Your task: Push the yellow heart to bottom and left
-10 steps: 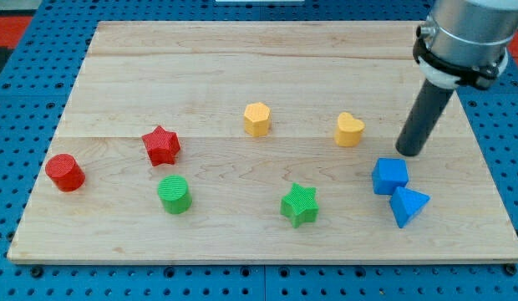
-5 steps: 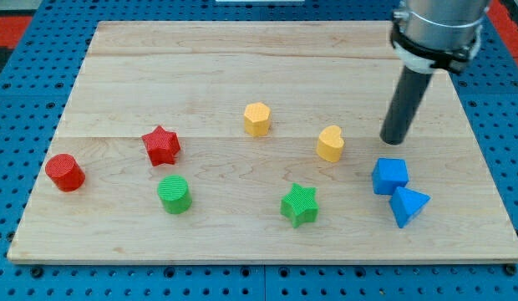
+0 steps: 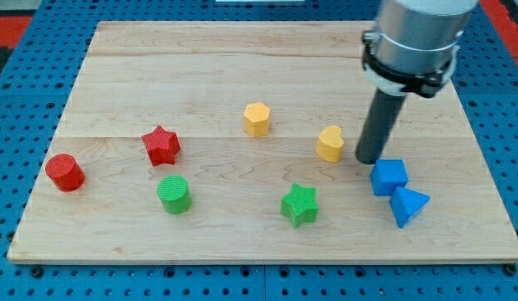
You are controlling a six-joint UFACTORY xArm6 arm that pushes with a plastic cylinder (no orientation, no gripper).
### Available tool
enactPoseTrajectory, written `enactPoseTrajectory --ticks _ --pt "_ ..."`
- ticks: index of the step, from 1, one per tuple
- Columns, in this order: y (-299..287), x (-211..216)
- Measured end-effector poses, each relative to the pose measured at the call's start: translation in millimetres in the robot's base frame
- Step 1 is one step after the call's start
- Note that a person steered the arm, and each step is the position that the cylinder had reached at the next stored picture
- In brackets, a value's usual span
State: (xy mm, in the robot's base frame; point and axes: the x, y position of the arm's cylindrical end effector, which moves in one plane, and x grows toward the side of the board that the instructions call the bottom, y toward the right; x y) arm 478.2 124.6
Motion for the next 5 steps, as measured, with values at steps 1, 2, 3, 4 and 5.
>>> enactPoseTrajectory --ticks 1,2,3,4,5 --pt "-13 -20" --pt "21 -32" --pt "88 -6" --pt "158 27" --pt "161 46"
